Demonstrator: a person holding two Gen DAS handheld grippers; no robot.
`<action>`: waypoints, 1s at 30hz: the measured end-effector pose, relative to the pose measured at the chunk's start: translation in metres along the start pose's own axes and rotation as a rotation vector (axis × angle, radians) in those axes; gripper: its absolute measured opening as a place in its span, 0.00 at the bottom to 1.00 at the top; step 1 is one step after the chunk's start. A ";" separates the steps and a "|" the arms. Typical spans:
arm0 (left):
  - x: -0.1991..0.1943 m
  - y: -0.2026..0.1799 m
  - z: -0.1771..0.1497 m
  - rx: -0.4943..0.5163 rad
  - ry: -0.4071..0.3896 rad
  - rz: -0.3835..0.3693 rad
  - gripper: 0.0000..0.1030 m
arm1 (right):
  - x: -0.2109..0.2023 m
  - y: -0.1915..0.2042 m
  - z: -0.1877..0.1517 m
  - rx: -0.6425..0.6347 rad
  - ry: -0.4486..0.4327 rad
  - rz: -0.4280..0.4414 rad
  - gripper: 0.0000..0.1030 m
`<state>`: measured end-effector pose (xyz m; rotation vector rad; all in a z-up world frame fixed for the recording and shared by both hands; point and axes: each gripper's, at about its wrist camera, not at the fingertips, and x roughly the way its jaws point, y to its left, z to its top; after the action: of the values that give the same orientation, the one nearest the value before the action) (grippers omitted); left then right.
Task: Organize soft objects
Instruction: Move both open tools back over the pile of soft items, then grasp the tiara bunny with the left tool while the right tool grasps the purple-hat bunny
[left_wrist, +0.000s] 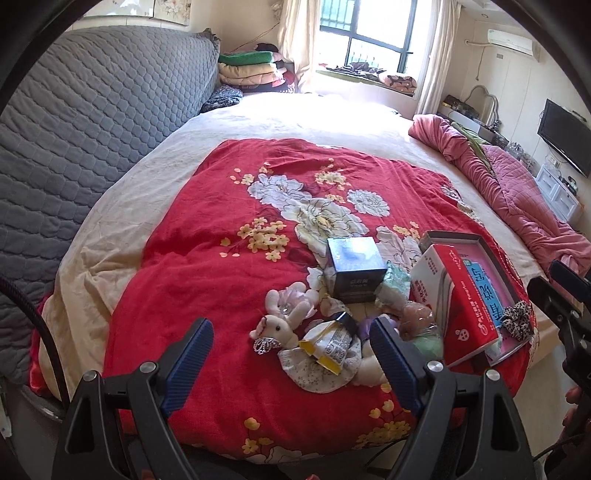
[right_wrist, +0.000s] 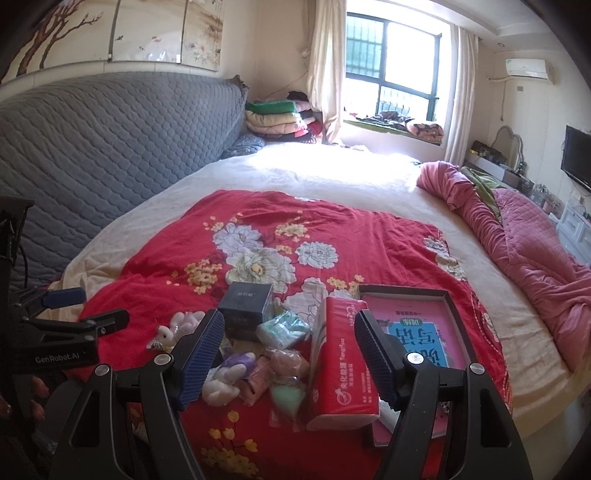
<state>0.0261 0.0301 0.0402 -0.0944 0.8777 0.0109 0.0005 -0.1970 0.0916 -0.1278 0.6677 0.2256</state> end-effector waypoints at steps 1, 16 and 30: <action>0.003 0.005 -0.001 -0.004 0.000 0.008 0.83 | 0.004 0.000 -0.003 -0.004 0.013 -0.001 0.72; 0.061 0.054 -0.027 -0.093 0.106 0.036 0.83 | 0.064 0.032 -0.046 -0.082 0.154 0.081 0.72; 0.096 0.049 -0.027 -0.092 0.139 0.006 0.83 | 0.110 0.070 -0.074 -0.104 0.284 0.181 0.72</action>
<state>0.0639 0.0736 -0.0547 -0.1802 1.0165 0.0509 0.0224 -0.1252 -0.0379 -0.2015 0.9515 0.4221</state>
